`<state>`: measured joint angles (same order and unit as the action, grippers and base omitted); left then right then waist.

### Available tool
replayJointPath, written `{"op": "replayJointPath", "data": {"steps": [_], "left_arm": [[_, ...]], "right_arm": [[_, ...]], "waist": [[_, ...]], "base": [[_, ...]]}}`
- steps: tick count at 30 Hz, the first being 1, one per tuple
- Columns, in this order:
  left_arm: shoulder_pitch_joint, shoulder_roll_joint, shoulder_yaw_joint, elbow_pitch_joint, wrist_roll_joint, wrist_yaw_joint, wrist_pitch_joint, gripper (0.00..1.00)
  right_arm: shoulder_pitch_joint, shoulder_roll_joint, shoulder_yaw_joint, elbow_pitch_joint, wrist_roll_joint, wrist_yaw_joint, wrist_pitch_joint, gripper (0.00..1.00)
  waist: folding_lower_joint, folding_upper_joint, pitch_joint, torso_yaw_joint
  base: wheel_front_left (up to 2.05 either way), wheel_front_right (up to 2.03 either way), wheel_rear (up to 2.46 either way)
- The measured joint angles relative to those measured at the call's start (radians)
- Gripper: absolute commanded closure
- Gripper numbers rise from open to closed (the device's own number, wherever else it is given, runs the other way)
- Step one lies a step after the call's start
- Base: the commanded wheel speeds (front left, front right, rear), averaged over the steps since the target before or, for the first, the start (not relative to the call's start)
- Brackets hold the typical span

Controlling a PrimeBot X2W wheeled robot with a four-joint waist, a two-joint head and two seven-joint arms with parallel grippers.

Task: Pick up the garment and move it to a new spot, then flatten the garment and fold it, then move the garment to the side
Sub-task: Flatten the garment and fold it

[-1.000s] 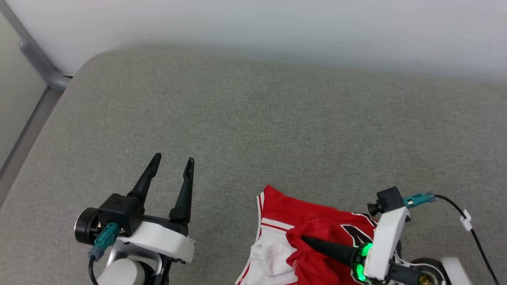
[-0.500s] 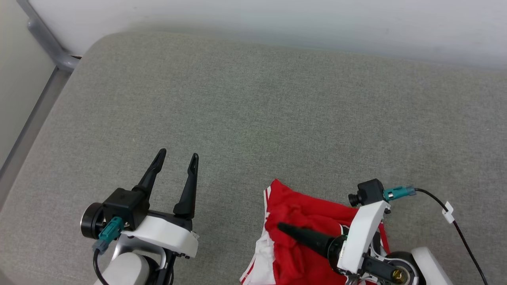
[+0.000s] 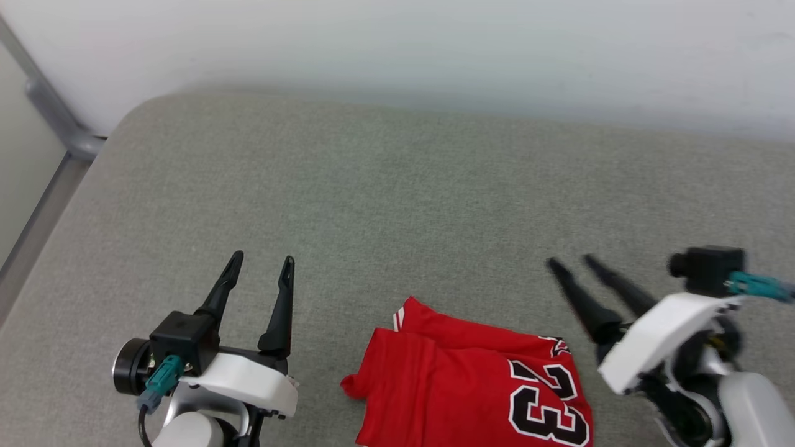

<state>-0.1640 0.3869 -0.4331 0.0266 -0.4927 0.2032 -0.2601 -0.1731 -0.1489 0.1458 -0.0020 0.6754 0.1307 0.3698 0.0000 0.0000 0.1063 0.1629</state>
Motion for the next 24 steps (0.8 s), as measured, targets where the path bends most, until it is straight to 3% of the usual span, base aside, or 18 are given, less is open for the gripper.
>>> {"op": "replayJointPath", "data": {"steps": [4, 9, 24], "left_arm": [[0.020, 0.006, 0.014, -0.004, -0.003, 0.017, 0.000, 0.00], [0.041, 0.008, 0.026, -0.007, -0.003, 0.036, 0.000, 0.00], [0.117, 0.034, 0.024, -0.017, 0.013, 0.062, 0.000, 0.00]], "right_arm": [[0.039, -0.002, -0.132, -0.028, -0.239, 0.000, -0.095, 0.00], [0.095, 0.042, -0.252, -0.097, -0.405, 0.000, -0.174, 0.00], [0.306, 0.088, -0.261, -0.252, -0.536, 0.000, -0.227, 0.00]], "waist": [[0.0000, 0.0000, -0.025, -0.024], [0.0000, 0.0000, -0.052, -0.052], [-0.0001, 0.0000, -0.137, -0.099]], "base": [[0.00, 0.00, 0.00], [0.00, 0.00, 0.00], [0.00, 0.00, 0.00]]}}
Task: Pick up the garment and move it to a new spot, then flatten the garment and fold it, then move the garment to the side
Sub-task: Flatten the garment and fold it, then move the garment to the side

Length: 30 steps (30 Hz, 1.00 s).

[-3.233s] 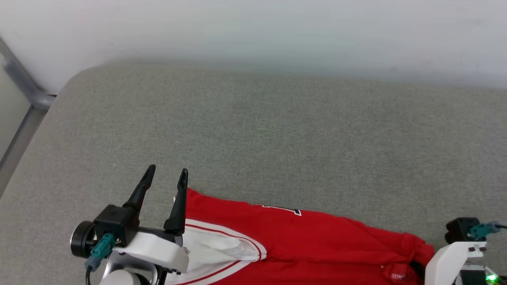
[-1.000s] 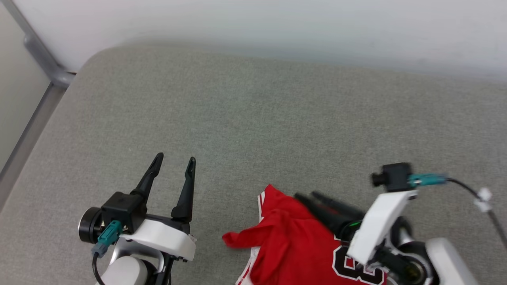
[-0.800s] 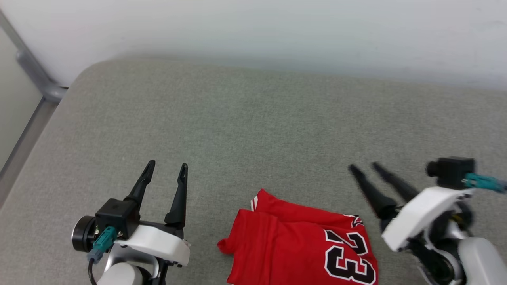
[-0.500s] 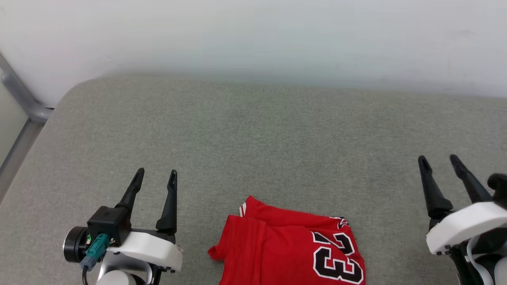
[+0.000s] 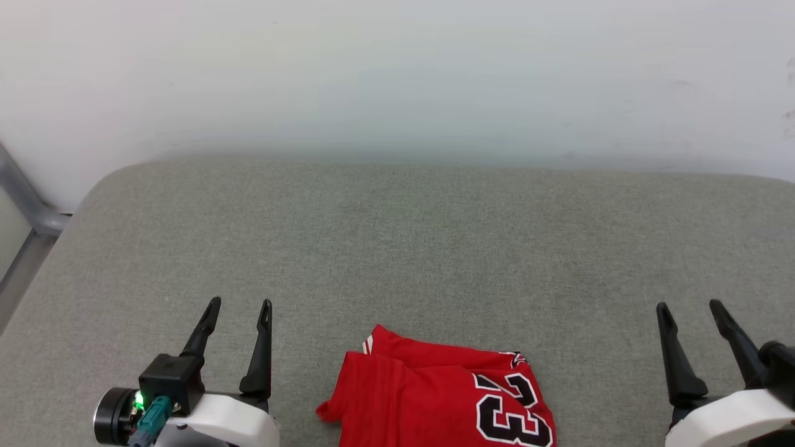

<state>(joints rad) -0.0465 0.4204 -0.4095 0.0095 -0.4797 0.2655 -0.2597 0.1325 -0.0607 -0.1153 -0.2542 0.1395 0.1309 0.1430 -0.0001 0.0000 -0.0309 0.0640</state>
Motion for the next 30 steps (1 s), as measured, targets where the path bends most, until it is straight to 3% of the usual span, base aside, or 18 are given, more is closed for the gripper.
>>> {"op": "replayJointPath", "data": {"steps": [21, 30], "left_arm": [[0.016, 0.000, -0.002, 0.024, -0.026, -0.010, 0.000, 0.00], [-0.018, -0.022, -0.004, -0.002, -0.004, -0.028, 0.000, 0.00]], "right_arm": [[0.053, 0.009, -0.011, 0.023, 0.026, 0.000, 0.058, 0.00], [0.080, -0.015, -0.072, 0.162, 0.147, 0.000, 0.295, 0.00]], "waist": [[0.0001, 0.0000, -0.026, -0.002], [0.0001, 0.0000, 0.014, 0.055]], "base": [[0.00, 0.00, 0.00], [0.00, 0.00, 0.00]]}}
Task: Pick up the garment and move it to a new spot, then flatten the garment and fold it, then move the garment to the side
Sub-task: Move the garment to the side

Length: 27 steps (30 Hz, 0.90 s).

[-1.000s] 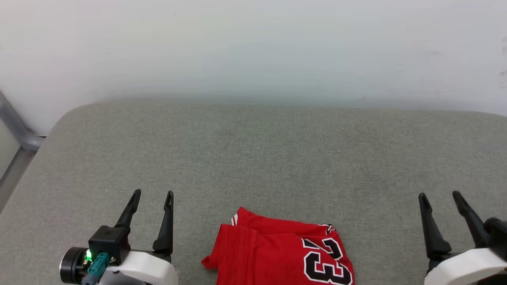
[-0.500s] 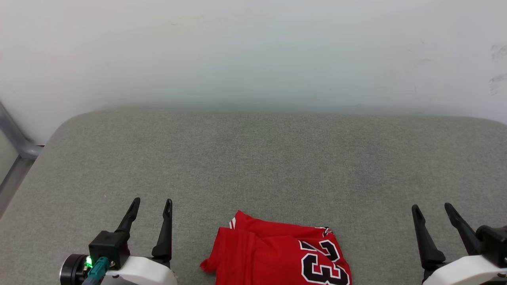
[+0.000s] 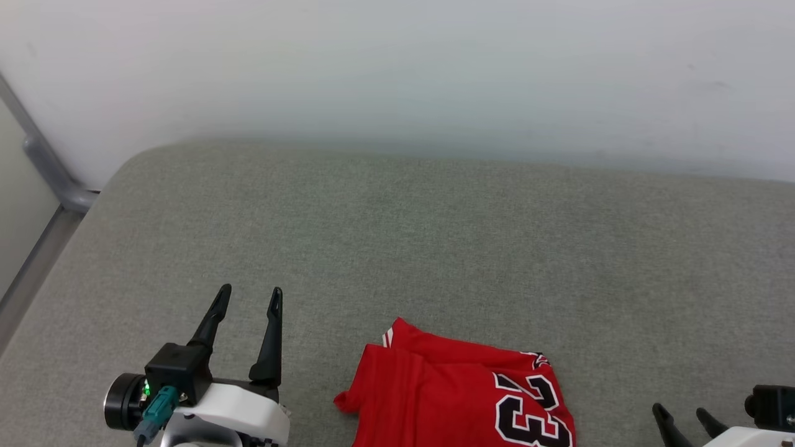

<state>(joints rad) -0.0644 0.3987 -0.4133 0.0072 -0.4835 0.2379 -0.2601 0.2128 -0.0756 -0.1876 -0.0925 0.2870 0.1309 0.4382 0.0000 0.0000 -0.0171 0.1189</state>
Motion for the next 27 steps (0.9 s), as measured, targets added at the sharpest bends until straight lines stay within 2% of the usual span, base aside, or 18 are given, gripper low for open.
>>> {"op": "replayJointPath", "data": {"steps": [7, 11, 19, 20, 21, 22, 27], "left_arm": [[-0.038, -0.029, 0.017, -0.028, 0.022, -0.019, 0.000, 0.00], [-0.059, -0.048, 0.038, -0.017, 0.027, -0.045, 0.000, 0.00], [-0.088, -0.087, 0.079, -0.002, 0.064, -0.087, 0.000, 0.00], [-0.088, -0.090, 0.086, -0.001, 0.067, -0.089, 0.000, 0.00], [-0.088, -0.092, 0.093, 0.000, 0.069, -0.092, 0.000, 0.00], [-0.088, -0.095, 0.098, 0.002, 0.075, -0.096, 0.000, 0.00], [-0.084, -0.109, 0.116, 0.019, 0.094, -0.113, 0.000, 0.00]], "right_arm": [[-0.023, -0.016, 0.101, 0.032, 0.114, 0.000, 0.171, 0.00], [-0.053, -0.014, 0.167, 0.065, 0.180, 0.000, 0.258, 0.00], [-0.129, -0.013, 0.207, 0.145, 0.236, 0.001, 0.325, 0.00], [-0.133, -0.014, 0.209, 0.148, 0.243, 0.001, 0.332, 0.64], [-0.136, -0.016, 0.211, 0.151, 0.244, 0.001, 0.332, 0.64], [-0.142, -0.020, 0.214, 0.156, 0.250, 0.001, 0.338, 1.00], [-0.158, -0.030, 0.248, 0.162, 0.279, 0.001, 0.331, 1.00]], "waist": [[0.0000, 0.0000, 0.079, 0.051], [0.0001, 0.0000, 0.124, 0.079], [0.0000, 0.0000, 0.190, 0.122], [0.0000, 0.0000, 0.195, 0.124], [0.0000, 0.0000, 0.199, 0.126], [0.0000, 0.0000, 0.203, 0.126], [0.0001, 0.0000, 0.193, 0.119]], "base": [[0.00, 0.00, 0.00], [0.00, 0.00, 0.00], [0.00, 0.00, 0.00], [0.00, 0.00, 0.00], [0.00, 0.00, 0.00], [0.00, 0.00, 0.00], [0.00, 0.00, 0.00]]}}
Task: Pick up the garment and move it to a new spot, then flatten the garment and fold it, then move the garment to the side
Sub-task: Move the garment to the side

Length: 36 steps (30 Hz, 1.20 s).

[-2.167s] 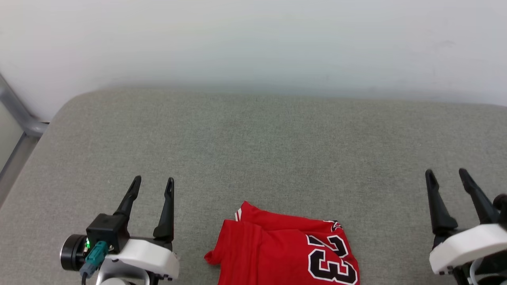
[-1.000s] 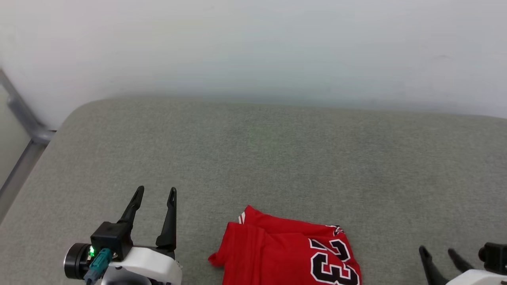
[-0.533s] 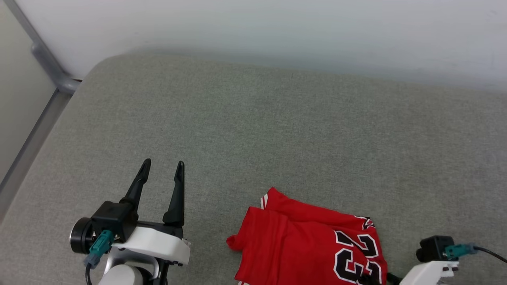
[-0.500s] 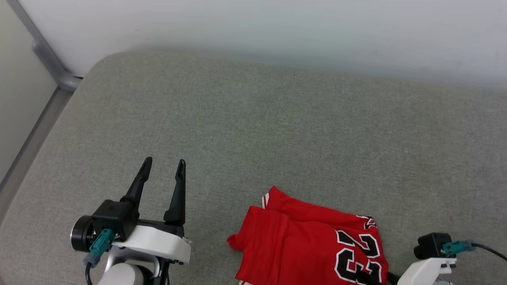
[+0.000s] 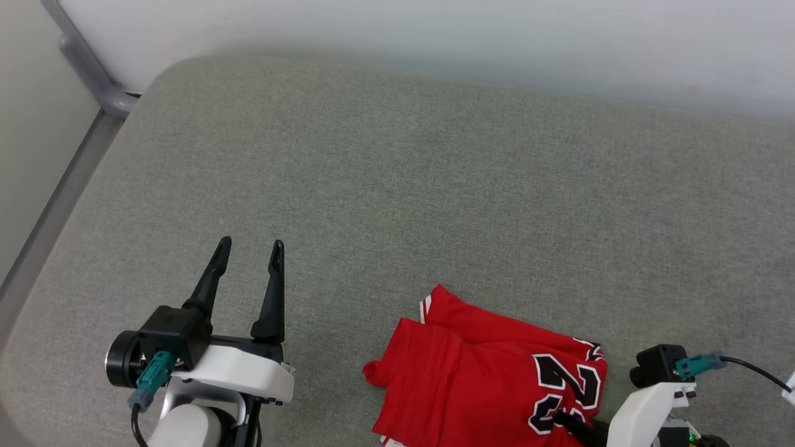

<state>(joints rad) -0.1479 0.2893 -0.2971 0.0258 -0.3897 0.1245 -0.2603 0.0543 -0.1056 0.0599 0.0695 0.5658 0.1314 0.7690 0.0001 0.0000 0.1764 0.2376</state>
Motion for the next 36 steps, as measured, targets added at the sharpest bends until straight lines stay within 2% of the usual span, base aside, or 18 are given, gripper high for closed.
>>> {"op": "replayJointPath", "data": {"steps": [9, 21, 25, 29, 33, 36], "left_arm": [[0.051, 0.000, 0.007, 0.019, 0.029, -0.002, 0.000, 0.00], [0.077, 0.017, -0.016, -0.038, 0.051, -0.007, -0.001, 0.00], [0.041, 0.028, -0.019, -0.067, 0.060, -0.016, 0.001, 0.00], [-0.002, 0.044, -0.022, -0.103, 0.071, -0.028, 0.005, 0.00], [-0.063, 0.071, -0.024, -0.158, 0.093, -0.043, 0.020, 0.00], [-0.103, 0.090, -0.020, -0.203, 0.106, -0.047, 0.037, 0.00]], "right_arm": [[-0.018, -0.066, 0.067, -0.036, -0.053, 0.000, -0.030, 1.00], [-0.087, -0.169, 0.018, -0.005, -0.114, -0.001, -0.012, 1.00], [-0.160, -0.174, -0.001, 0.014, -0.128, -0.001, -0.043, 1.00], [-0.269, -0.184, -0.011, 0.057, -0.198, 0.000, -0.101, 1.00], [-0.401, -0.184, -0.060, 0.123, -0.246, 0.000, -0.148, 1.00], [-0.481, -0.209, -0.111, 0.173, -0.286, 0.000, -0.162, 1.00]], "waist": [[0.0000, 0.0000, -0.078, -0.057], [0.0000, 0.0000, -0.099, -0.267], [-0.0001, 0.0000, -0.060, -0.346], [0.0000, 0.0000, 0.013, -0.407], [0.0001, 0.0000, 0.102, -0.461], [0.0001, 0.0000, 0.175, -0.492]], "base": [[0.00, 0.00, 0.00], [0.00, 0.00, 0.00], [0.00, 0.00, 0.00], [0.00, 0.00, 0.00], [0.00, 0.00, 0.00], [0.00, 0.00, 0.00]]}}
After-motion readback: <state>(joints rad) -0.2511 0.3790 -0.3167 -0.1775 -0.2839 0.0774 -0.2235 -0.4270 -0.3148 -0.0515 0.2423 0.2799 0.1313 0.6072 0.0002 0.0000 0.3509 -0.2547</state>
